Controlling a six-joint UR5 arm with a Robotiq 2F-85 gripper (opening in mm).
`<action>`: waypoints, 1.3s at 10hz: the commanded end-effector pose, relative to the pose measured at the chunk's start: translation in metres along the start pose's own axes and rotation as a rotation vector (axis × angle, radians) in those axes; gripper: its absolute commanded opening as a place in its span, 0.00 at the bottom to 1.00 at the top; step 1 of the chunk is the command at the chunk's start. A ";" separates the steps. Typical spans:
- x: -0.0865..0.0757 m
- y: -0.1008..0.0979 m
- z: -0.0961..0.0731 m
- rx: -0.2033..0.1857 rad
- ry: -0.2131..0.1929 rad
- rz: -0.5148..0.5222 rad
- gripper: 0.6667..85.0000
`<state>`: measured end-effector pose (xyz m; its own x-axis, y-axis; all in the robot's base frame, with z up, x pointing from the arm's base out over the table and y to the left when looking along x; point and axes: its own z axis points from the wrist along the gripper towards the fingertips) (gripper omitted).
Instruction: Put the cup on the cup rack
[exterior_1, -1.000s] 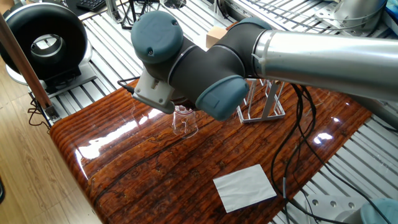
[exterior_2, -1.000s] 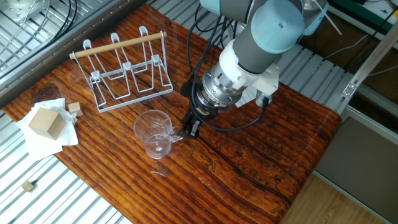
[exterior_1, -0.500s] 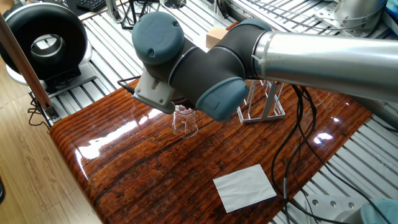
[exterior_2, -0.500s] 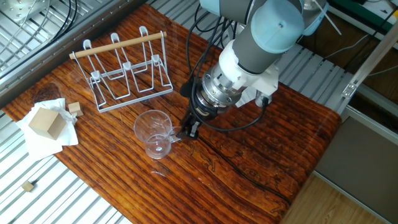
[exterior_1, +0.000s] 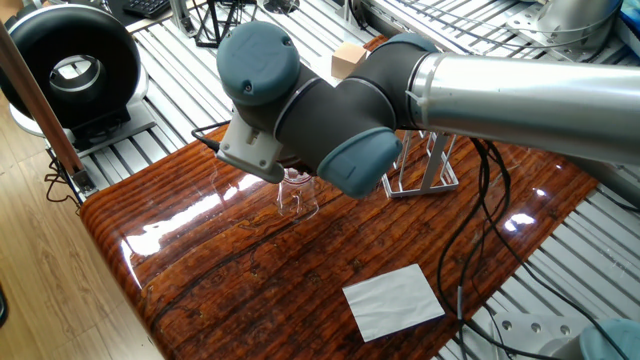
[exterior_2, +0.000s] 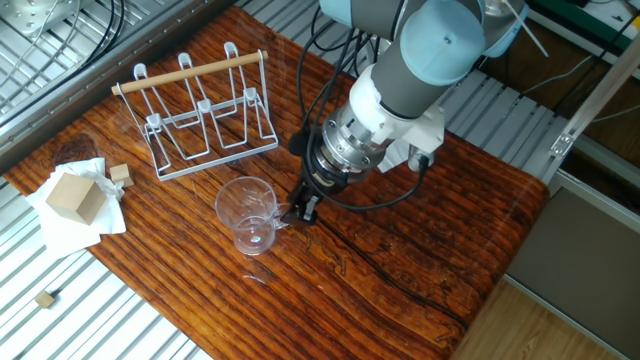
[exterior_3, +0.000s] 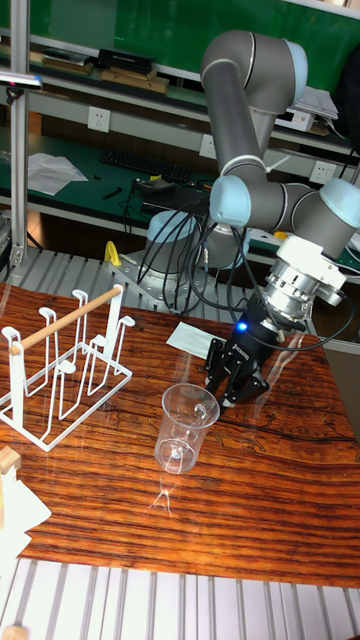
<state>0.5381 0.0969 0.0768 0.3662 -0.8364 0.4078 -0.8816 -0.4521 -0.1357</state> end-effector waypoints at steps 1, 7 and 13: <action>0.000 0.000 0.004 0.005 -0.010 0.007 0.45; 0.000 -0.003 0.006 0.016 -0.009 0.015 0.41; 0.009 -0.014 0.006 0.064 0.023 0.084 0.01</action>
<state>0.5525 0.0931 0.0765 0.3184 -0.8473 0.4251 -0.8804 -0.4305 -0.1988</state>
